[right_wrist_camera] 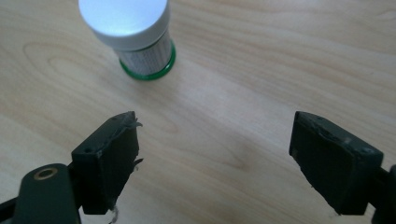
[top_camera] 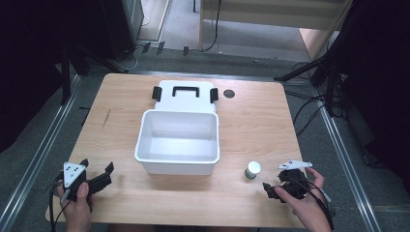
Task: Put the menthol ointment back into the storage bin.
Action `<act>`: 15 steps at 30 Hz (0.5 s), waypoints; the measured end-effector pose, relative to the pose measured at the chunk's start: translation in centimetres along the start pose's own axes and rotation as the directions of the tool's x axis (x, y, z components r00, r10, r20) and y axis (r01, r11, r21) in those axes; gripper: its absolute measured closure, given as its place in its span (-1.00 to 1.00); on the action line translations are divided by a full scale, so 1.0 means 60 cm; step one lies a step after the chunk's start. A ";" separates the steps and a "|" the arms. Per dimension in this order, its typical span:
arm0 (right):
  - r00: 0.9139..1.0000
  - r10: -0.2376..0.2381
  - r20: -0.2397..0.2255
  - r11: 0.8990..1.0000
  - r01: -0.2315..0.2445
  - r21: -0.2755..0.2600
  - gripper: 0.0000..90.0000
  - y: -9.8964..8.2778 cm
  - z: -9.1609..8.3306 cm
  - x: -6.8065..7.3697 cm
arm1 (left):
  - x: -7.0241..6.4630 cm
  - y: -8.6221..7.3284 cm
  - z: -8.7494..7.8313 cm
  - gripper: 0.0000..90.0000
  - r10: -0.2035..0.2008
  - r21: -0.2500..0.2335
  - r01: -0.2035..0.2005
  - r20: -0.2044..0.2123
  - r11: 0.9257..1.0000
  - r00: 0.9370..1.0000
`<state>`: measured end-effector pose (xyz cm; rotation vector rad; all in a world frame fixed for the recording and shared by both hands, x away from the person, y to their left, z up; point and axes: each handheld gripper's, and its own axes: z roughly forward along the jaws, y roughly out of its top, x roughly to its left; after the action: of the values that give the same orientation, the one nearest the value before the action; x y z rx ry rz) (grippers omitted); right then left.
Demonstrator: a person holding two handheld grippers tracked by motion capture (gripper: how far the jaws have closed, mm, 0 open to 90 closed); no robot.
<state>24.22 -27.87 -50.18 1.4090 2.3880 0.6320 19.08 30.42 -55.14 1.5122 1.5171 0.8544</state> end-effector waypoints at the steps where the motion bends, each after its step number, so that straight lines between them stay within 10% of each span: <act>1: 1.000 -0.007 -0.001 1.000 0.007 0.027 -0.64 0.004 0.001 0.001 | 0.000 0.000 0.001 -0.71 -0.001 0.000 0.001 0.000 1.000 1.000; 9: 0.994 -0.099 -0.035 0.974 0.104 0.202 -0.67 0.031 0.007 0.013 | 0.003 0.001 0.001 -0.70 -0.011 0.004 0.011 0.006 1.000 1.000; 15: 0.992 -0.090 -0.089 0.910 0.118 0.399 -0.67 0.062 0.023 0.023 | 0.003 0.001 0.002 -0.70 -0.014 0.008 0.014 0.006 1.000 1.000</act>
<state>26.98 -24.76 -49.48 1.4126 2.7407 0.1625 19.19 30.62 -55.15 1.5067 1.5268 0.8364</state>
